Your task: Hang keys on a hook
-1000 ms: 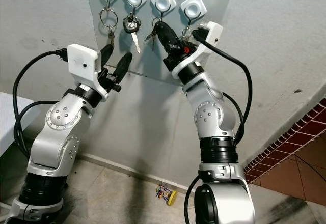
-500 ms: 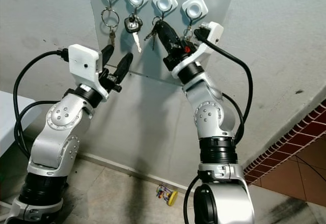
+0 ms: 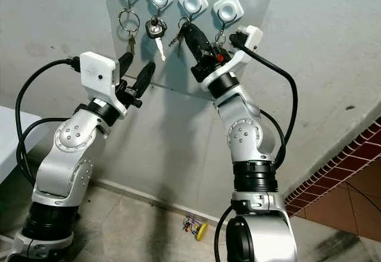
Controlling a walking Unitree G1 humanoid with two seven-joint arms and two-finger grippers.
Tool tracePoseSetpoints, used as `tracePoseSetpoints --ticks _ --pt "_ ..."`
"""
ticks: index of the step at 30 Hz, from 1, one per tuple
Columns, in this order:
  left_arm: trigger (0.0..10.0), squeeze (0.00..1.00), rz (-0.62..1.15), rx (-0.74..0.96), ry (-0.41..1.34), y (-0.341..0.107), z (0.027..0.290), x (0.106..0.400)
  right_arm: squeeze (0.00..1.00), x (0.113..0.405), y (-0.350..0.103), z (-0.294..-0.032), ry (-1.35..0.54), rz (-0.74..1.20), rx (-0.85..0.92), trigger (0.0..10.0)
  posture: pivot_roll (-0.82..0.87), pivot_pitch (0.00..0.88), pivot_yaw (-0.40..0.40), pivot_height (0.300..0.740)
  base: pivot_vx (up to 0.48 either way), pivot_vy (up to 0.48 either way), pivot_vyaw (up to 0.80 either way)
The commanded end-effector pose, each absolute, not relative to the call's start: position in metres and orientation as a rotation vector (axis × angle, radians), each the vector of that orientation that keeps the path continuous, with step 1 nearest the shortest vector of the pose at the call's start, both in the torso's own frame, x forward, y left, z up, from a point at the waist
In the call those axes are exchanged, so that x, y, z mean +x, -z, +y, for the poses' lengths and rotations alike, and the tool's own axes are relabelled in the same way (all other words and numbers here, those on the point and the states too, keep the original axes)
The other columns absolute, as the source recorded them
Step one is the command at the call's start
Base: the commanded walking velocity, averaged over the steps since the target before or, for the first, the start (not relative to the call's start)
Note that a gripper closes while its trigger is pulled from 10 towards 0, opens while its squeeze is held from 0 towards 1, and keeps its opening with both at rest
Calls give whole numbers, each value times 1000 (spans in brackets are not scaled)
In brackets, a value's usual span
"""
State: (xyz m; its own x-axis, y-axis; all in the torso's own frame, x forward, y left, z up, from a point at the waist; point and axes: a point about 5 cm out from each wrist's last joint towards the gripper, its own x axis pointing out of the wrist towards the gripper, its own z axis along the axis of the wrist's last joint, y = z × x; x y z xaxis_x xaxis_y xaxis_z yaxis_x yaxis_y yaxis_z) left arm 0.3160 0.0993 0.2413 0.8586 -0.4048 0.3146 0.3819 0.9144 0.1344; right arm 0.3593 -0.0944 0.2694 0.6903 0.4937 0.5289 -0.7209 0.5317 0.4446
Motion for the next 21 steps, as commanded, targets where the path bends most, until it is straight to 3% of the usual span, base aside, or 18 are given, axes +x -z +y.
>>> tracePoseSetpoints --ticks 1,21 --pt "10000 0 -366 84 437 -248 95 314 0 358 -283 -105 -723 -429 716 10000 38 76 -74 740 0 0 0" --pt "10000 0 -362 87 425 -248 98 314 0 366 -280 -109 -679 -298 888 10000 43 85 -73 740 0 0 0"
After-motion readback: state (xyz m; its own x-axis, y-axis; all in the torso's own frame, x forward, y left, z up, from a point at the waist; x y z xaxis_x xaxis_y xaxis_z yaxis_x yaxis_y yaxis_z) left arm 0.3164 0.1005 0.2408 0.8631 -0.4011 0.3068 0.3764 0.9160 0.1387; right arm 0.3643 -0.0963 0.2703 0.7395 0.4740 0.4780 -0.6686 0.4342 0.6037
